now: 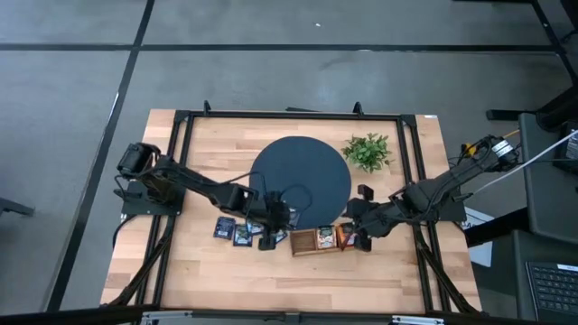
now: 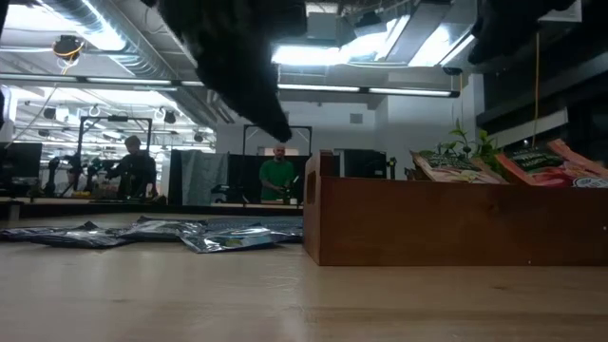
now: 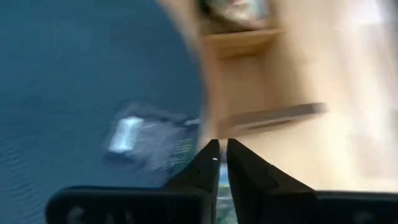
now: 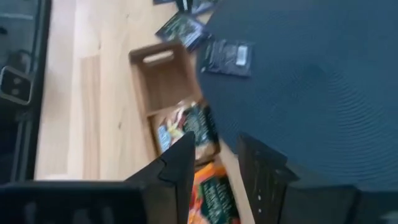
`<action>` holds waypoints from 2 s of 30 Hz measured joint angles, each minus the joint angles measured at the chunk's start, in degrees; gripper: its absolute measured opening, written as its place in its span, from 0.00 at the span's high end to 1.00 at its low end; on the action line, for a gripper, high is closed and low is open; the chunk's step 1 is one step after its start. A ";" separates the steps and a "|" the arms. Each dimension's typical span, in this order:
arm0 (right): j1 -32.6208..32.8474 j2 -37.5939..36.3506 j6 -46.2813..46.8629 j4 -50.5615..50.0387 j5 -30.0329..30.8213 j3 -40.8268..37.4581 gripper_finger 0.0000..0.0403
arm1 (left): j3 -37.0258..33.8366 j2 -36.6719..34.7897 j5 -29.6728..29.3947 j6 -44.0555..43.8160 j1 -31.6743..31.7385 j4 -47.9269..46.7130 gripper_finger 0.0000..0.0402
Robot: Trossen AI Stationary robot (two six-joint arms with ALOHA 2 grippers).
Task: Pick & Place Tea
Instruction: Adjust the wooden organizer, then put the purple tea bag into the left section of the wooden organizer
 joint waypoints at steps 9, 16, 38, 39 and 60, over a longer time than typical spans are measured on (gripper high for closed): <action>-2.81 0.00 0.66 1.10 0.24 0.37 0.71 | -0.02 6.03 -5.84 2.38 -1.42 -0.28 0.98; -2.83 0.00 1.53 1.76 0.99 0.37 0.71 | 0.00 8.93 -7.04 3.49 -1.39 1.59 0.99; -3.20 0.00 3.19 4.42 0.07 0.35 0.71 | 0.00 16.56 10.84 11.36 2.11 21.06 0.99; -3.20 0.00 3.19 4.42 0.00 0.35 0.71 | -0.01 16.13 10.16 11.31 2.30 20.33 0.99; -3.44 0.00 5.26 2.97 3.59 0.33 0.71 | -0.02 5.86 -7.86 28.61 7.50 7.59 0.99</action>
